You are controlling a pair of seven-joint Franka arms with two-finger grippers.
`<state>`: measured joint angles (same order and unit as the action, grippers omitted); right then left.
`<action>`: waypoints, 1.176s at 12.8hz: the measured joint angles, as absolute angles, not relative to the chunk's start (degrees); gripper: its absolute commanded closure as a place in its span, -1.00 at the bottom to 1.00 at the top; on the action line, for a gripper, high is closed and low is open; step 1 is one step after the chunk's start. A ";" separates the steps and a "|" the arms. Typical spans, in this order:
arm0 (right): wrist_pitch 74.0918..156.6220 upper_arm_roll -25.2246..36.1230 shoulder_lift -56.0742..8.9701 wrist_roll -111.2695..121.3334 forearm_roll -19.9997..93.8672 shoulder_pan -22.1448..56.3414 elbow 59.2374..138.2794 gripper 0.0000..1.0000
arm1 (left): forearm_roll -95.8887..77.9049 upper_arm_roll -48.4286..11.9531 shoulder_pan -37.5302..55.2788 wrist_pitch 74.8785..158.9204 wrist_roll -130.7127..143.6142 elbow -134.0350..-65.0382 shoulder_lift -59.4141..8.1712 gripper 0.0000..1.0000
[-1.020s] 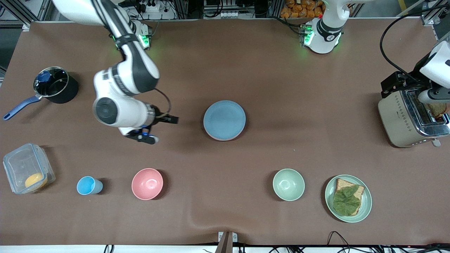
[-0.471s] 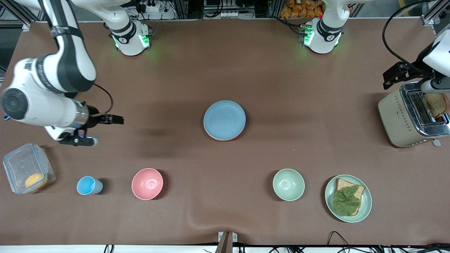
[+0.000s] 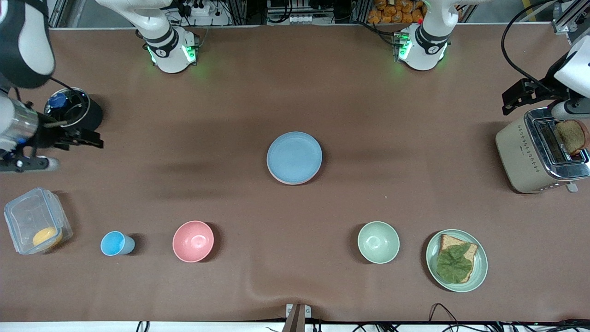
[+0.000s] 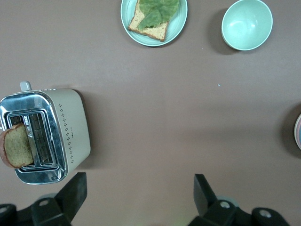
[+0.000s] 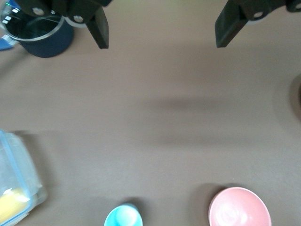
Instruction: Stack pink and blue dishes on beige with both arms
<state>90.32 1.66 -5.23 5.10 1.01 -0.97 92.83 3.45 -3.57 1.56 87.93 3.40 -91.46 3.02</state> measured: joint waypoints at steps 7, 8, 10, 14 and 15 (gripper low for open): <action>87.66 0.61 -4.58 5.00 -1.08 0.68 87.38 -1.00 | 3.45 -3.40 1.45 86.80 3.40 -89.41 3.04 -1.00; 87.10 0.82 -4.67 5.02 -1.08 0.17 86.64 -1.00 | 3.45 -3.40 1.45 86.45 3.40 -89.41 3.02 -1.00; 86.39 0.92 -4.69 5.03 -1.08 -0.29 85.13 -1.00 | 3.45 -3.40 1.47 86.09 3.40 -89.43 2.76 -1.00; 86.01 0.90 -4.68 5.03 -1.08 -0.30 82.11 -1.00 | 2.28 -3.43 1.55 85.32 3.40 -89.43 2.45 -1.00; 86.01 0.89 -4.69 5.03 -1.08 -0.30 82.05 -1.00 | 1.90 -3.45 1.58 85.19 3.40 -89.43 2.45 -1.00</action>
